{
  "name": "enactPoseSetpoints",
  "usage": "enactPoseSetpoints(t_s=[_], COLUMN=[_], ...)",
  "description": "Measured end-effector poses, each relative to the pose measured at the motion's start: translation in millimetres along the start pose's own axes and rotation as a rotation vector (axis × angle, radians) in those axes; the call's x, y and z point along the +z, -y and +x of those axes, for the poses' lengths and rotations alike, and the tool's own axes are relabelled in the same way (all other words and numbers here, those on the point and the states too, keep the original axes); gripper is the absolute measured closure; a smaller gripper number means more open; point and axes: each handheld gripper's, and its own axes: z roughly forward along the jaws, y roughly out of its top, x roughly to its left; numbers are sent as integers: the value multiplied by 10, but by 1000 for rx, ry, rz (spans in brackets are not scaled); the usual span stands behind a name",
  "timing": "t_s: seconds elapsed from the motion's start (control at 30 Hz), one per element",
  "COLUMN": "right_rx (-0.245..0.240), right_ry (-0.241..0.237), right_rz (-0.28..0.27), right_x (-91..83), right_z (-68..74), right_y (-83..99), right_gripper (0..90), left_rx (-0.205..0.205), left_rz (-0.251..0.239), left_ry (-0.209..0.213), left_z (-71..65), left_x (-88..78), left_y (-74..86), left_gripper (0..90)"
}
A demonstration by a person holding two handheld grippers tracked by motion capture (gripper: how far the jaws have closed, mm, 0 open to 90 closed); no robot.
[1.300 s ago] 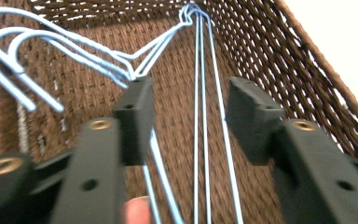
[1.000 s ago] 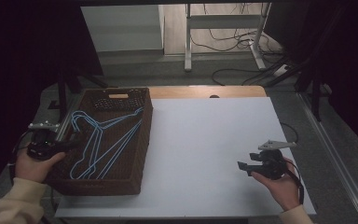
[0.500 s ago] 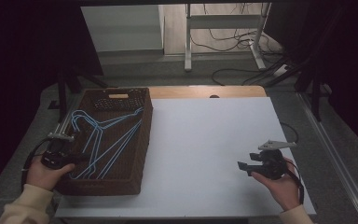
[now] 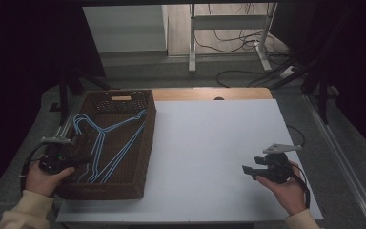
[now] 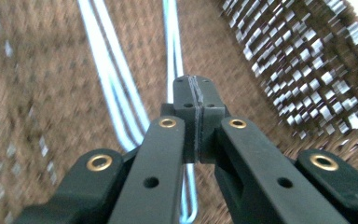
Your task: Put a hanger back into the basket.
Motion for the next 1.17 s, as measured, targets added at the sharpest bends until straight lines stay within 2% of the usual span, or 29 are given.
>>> enactPoseSetpoints(t_s=[0.03,0.07,0.1,0.17,0.2,0.23,0.27,0.3,0.37,0.4,0.43,0.53,0.57,0.77,1.03,1.17], right_rx=[0,0,2,-3,-5,-7,-9,-11,-22,-25,-28,-43,-46,-66,-87,-81], right_ry=[-1,-1,-2,-5,-7,-12,-15,-19,-29,-33,-36,-48,-54,-77,-90,-106], right_rz=[0,0,-1,-6,-8,-11,-13,-15,-25,-28,-31,-43,-50,-79,-107,-120], right_x=[0,0,-3,-5,-7,-10,-13,-15,-21,-24,-27,-44,-53,-97,-140,-130], right_z=[-3,-3,-6,-14,-16,-18,-18,-19,-21,-22,-23,-33,-38,-70,-67,-91], right_y=[2,2,5,7,7,7,7,6,4,3,2,1,0,-8,-20,-22], right_gripper=[362,362,361,360,359,359,358,357,355,354,353,350,350,349,344,339], left_rx=[22,22,44,62,62,77,77,94,102,102,116,134,163,201,207,194], left_rz=[-39,-39,-78,-116,-116,-159,-159,-190,-198,-198,-199,-195,-190,-171,-165,-174], left_ry=[16,16,34,41,41,54,54,58,84,84,93,100,97,109,113,110], left_z=[-95,-95,-208,-328,-328,-452,-452,-580,-691,-691,-795,-875,-960,-1075,-1106,-1106], left_x=[8,8,25,52,52,90,90,142,215,215,295,360,432,526,555,542], left_y=[-48,-48,-92,-128,-128,-153,-153,-173,-195,-195,-209,-217,-214,-181,-133,-140], left_gripper=[887,880,870,840,802,741,666,588,452,398,351,263,252,233,219,199])
